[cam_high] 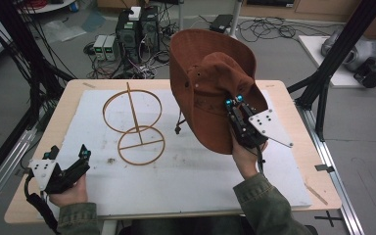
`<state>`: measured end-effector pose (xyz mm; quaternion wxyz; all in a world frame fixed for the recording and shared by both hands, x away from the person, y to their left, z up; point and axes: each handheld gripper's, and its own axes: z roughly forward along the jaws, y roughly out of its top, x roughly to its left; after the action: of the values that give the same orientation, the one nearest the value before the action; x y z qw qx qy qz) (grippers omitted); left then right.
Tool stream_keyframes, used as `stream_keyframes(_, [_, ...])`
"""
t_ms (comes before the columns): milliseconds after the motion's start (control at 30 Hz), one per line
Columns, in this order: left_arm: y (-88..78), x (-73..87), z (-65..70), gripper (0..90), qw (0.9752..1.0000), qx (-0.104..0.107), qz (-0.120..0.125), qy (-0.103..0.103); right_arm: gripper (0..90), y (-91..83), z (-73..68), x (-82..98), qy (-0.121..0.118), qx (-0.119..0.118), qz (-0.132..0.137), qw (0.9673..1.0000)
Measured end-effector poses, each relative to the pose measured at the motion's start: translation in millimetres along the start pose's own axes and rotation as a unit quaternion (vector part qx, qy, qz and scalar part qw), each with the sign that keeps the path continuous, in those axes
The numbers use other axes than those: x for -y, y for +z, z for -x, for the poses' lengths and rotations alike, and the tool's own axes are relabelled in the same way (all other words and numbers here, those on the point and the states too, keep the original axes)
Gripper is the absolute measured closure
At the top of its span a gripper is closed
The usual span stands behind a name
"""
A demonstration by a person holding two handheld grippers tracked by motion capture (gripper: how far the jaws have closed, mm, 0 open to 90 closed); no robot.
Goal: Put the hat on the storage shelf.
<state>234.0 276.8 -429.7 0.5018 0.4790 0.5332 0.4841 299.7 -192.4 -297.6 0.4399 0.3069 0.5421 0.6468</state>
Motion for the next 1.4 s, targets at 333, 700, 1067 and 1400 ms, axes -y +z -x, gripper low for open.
stream_keyframes(333, [0.4,0.2,-0.2,14.7,1.0,0.003,-0.001,0.0,88.9,17.4,-15.1,2.7,0.011,-0.026,0.008,0.9996])
stream_keyframes(700, [0.0,0.6,-1.4,14.7,1.0,0.004,0.001,-0.002,88.9,49.4,-60.5,-4.0,0.03,-0.1,0.031,0.9941])
stream_keyframes(1067, [0.7,1.0,-1.8,14.7,1.0,0.005,-0.002,-0.002,88.8,71.7,-92.2,-11.5,0.039,-0.184,0.031,0.9817])
stream_keyframes(1400, [0.8,1.4,-2.7,14.7,1.0,0.005,-0.002,-0.003,88.8,84.5,-99.1,-5.4,0.045,-0.205,0.016,0.9776])
